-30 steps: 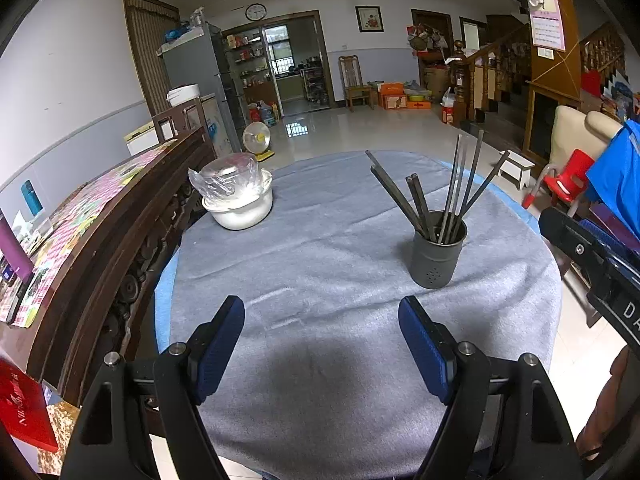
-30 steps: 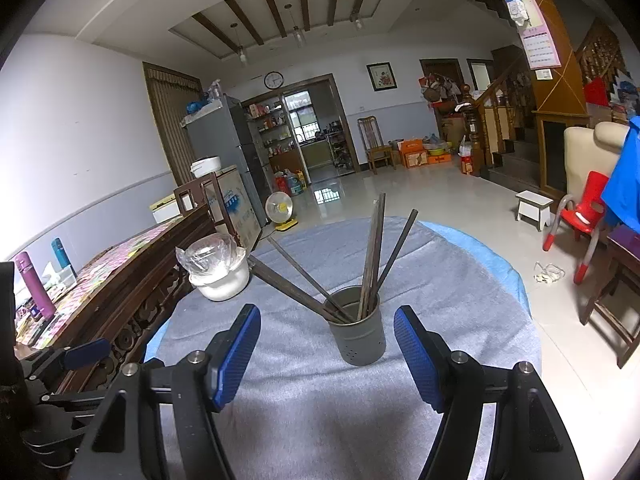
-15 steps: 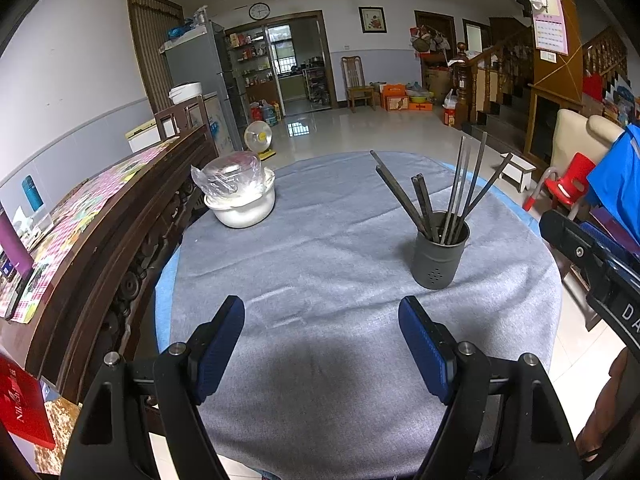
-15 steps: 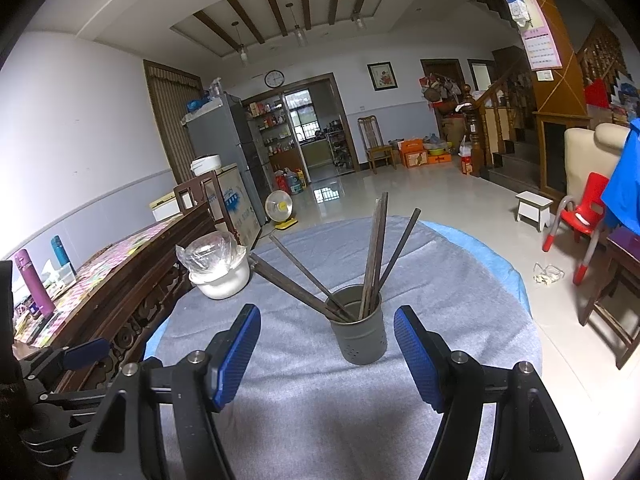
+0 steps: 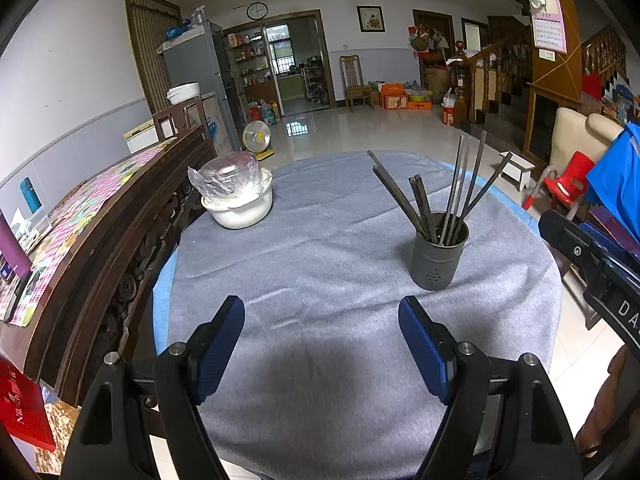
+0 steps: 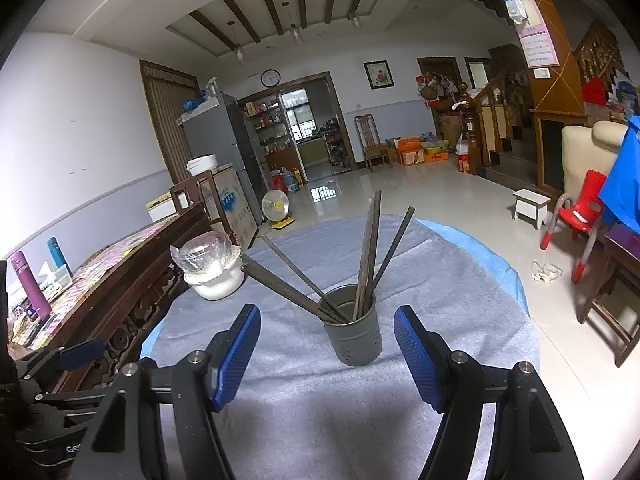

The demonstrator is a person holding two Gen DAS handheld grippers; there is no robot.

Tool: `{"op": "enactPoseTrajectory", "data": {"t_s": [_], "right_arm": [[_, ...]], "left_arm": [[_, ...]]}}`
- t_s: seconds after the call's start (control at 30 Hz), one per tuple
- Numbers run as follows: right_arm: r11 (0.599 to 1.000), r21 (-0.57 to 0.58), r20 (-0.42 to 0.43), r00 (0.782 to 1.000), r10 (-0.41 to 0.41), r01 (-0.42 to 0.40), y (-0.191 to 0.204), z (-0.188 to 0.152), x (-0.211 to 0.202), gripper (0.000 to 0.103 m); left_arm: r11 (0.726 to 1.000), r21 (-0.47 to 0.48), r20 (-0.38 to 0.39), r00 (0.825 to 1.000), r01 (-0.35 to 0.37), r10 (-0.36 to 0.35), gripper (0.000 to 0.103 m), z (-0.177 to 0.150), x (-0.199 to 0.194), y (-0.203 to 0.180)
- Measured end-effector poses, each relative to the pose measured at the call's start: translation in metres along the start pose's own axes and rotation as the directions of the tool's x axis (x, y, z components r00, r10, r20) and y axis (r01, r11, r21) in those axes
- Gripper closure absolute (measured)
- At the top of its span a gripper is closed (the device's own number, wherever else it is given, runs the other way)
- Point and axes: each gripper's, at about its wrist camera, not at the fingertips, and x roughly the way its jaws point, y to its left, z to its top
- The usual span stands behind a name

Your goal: Organize utensils

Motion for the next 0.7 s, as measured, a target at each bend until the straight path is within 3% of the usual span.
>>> {"op": "enactPoseTrajectory", "data": {"t_s": [0.7], "right_arm": [[1.0, -0.009, 0.005, 1.0, 0.0, 0.0, -0.005, 0.005, 0.009, 0.029]], "left_arm": [[1.0, 0.006, -0.018, 1.0, 0.006, -0.006, 0.023, 0.009, 0.014, -0.004]]}}
